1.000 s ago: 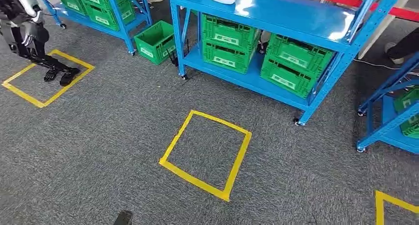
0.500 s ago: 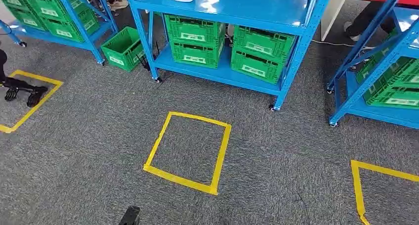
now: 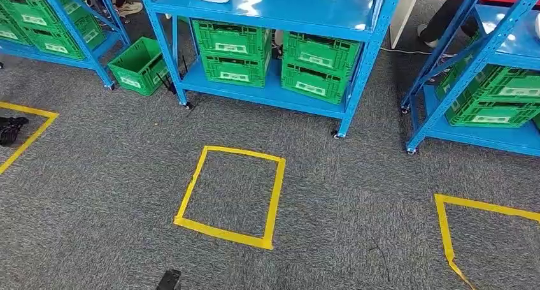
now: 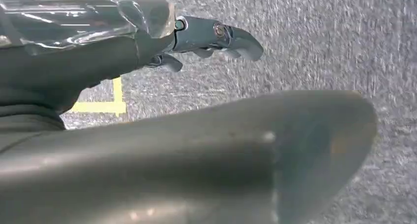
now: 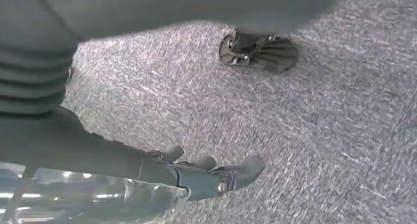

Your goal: Take the parts from the cabinet and place them on the table.

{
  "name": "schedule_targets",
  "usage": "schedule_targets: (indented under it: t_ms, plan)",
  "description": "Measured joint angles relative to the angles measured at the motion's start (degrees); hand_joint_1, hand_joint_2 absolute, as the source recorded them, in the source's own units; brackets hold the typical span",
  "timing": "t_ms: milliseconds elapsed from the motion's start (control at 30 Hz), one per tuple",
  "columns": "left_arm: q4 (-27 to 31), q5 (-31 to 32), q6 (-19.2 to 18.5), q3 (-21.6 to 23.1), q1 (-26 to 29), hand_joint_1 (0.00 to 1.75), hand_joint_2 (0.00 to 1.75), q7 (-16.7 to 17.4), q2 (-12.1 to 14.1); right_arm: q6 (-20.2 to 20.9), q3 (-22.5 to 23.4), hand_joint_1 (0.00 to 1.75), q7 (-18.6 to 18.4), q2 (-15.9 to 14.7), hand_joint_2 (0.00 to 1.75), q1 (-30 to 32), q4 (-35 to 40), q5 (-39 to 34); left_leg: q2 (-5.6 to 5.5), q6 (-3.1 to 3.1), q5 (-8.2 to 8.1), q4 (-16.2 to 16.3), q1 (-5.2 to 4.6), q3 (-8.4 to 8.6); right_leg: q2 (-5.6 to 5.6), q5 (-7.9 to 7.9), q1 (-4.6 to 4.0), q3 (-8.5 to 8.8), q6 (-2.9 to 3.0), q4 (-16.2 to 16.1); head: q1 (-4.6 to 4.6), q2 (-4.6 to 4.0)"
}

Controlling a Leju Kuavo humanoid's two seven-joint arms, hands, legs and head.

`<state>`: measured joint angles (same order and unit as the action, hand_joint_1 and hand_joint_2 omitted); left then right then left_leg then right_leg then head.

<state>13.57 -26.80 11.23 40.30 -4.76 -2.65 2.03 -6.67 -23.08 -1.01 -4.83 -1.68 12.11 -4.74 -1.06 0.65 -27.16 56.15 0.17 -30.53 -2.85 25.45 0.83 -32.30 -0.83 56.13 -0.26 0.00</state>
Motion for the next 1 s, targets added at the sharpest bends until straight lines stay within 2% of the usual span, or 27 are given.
schedule_targets:
  t_ms: [267,1000]
  plan:
    - [-0.02,0.33,0.0,0.66,0.0,0.0,0.0,-0.52,-0.42,-0.09,-0.15,0.0,0.15,-0.15,0.0,0.84,0.0,-0.28,0.01,0.29,0.16,0.07,-0.23,-0.17,-0.01,-0.29,0.23,-0.07,-0.44,-0.22,0.0,0.0]
    - [-0.02,0.37,0.0,1.18,-0.01,0.0,0.0,-0.52,-0.64,-0.09,-0.57,0.0,0.15,-0.39,0.0,0.92,0.0,-0.42,0.03,0.32,0.22,0.06,-0.03,-0.19,-0.01,-0.36,0.03,-0.16,-0.33,-0.18,-0.02,0.0]
